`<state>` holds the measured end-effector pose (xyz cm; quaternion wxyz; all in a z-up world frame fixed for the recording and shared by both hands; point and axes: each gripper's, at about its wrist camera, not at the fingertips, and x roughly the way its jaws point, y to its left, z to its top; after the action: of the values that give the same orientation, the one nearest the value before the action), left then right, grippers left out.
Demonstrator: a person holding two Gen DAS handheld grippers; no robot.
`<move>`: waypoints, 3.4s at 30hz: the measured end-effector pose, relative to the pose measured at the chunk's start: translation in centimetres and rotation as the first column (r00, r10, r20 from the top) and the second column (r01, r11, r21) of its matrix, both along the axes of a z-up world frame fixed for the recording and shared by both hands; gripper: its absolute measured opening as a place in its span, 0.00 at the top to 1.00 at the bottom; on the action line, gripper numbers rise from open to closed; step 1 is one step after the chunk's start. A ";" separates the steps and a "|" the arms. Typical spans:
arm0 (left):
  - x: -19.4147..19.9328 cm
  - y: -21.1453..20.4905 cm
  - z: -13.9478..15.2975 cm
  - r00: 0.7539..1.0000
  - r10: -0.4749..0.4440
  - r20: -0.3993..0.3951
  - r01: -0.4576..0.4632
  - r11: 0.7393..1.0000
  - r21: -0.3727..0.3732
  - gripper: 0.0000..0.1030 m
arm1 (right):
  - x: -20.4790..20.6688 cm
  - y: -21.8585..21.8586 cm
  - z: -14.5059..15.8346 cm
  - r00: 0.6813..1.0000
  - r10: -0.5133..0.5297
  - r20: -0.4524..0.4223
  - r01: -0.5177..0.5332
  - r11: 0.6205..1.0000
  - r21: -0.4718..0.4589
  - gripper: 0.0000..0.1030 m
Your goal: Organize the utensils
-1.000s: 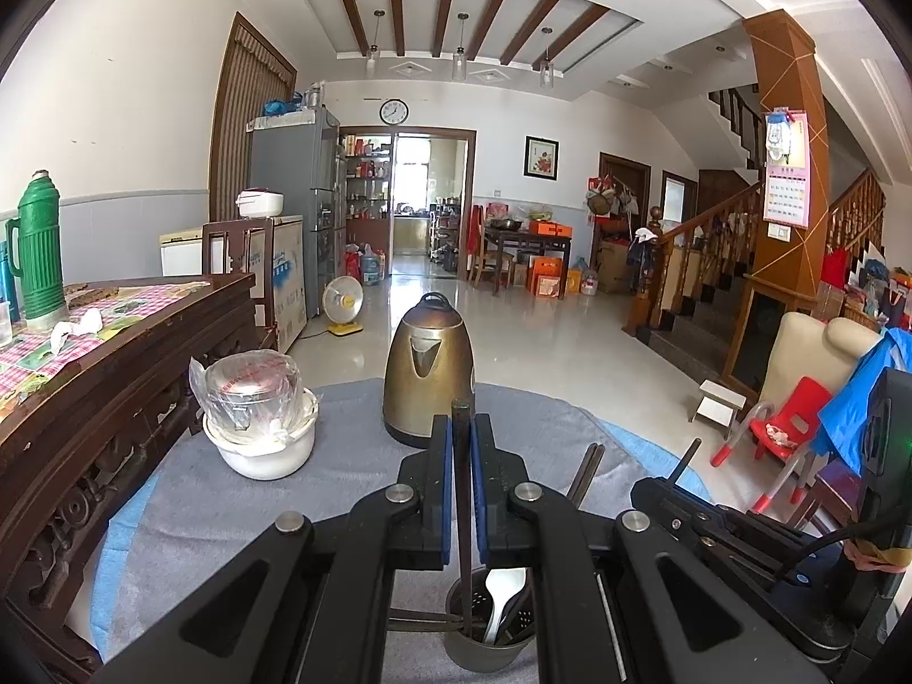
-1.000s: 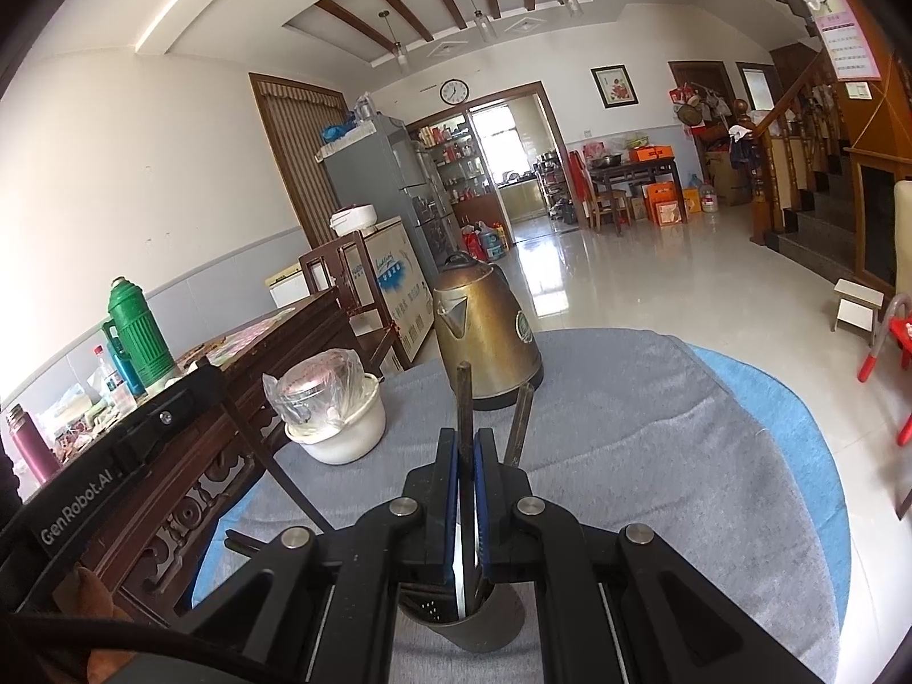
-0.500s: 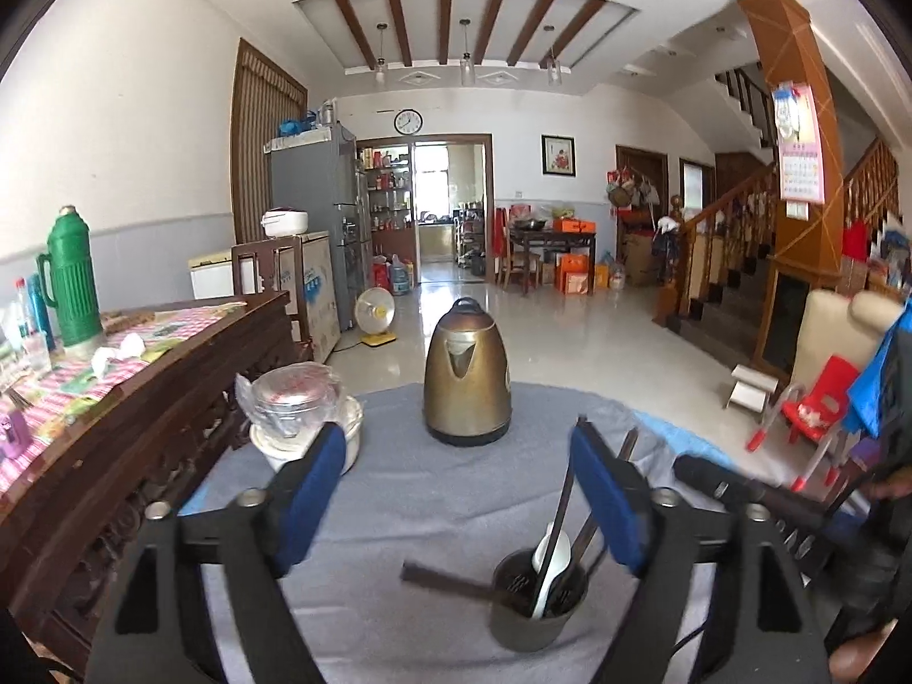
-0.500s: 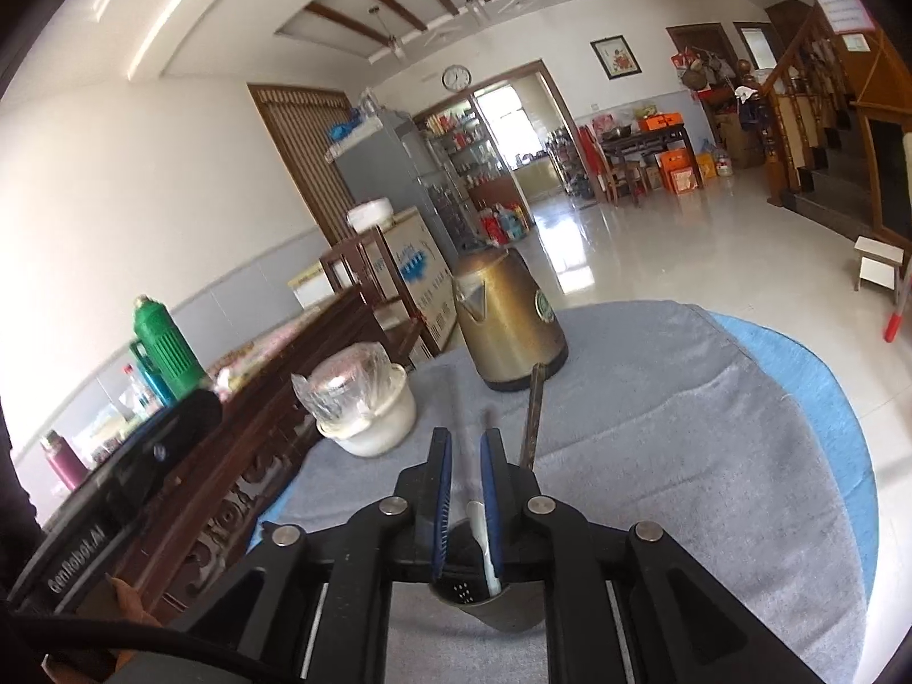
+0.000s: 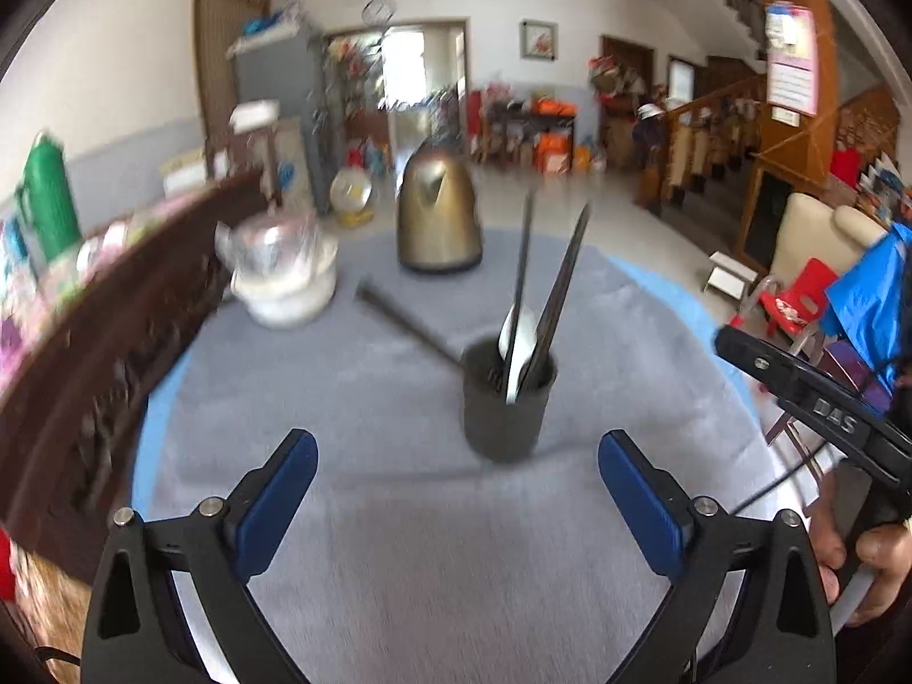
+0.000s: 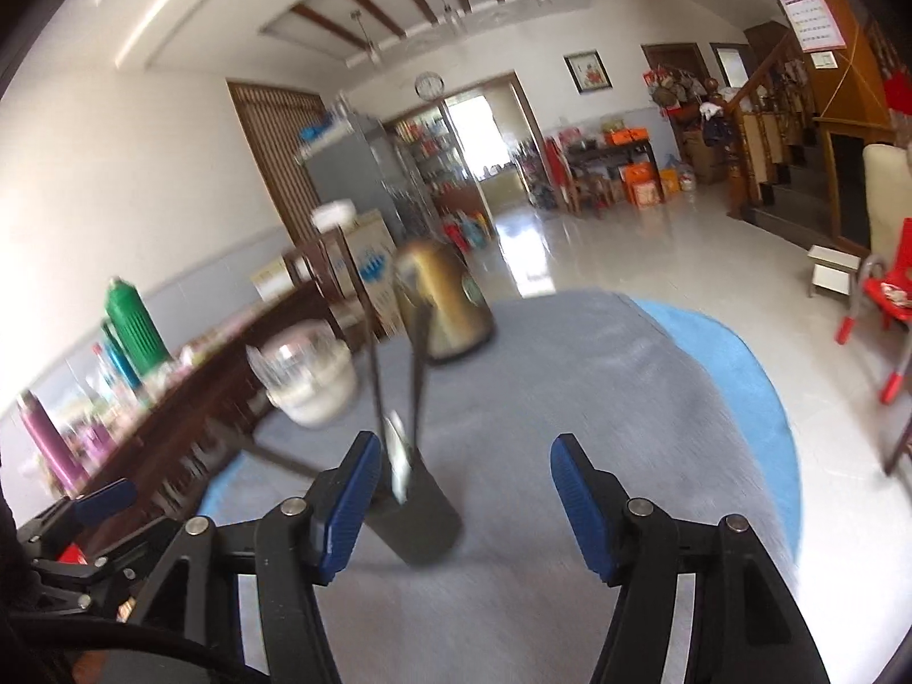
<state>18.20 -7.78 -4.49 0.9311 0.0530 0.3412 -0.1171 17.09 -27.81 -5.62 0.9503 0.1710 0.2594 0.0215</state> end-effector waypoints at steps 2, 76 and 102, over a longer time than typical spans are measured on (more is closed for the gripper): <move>-0.2 0.4 -0.7 0.999 0.048 -0.024 -0.048 0.999 0.006 0.04 | -0.7 0.0 -0.7 0.999 0.004 -0.036 -0.005 1.000 -0.007 0.36; -11.1 6.0 -0.3 0.946 0.298 0.130 -0.306 0.950 0.054 0.04 | -10.7 10.2 0.5 0.995 0.093 -0.026 -0.094 0.992 -0.082 0.36; -11.1 6.7 -0.9 0.943 0.315 0.108 -0.321 0.946 0.040 0.04 | -11.3 11.0 0.8 0.995 0.097 -0.011 -0.098 0.991 -0.093 0.36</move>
<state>7.12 -1.10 -5.37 0.9519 0.0297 0.3012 0.0474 5.81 -16.85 -4.84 0.9542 0.1137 0.2710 0.0553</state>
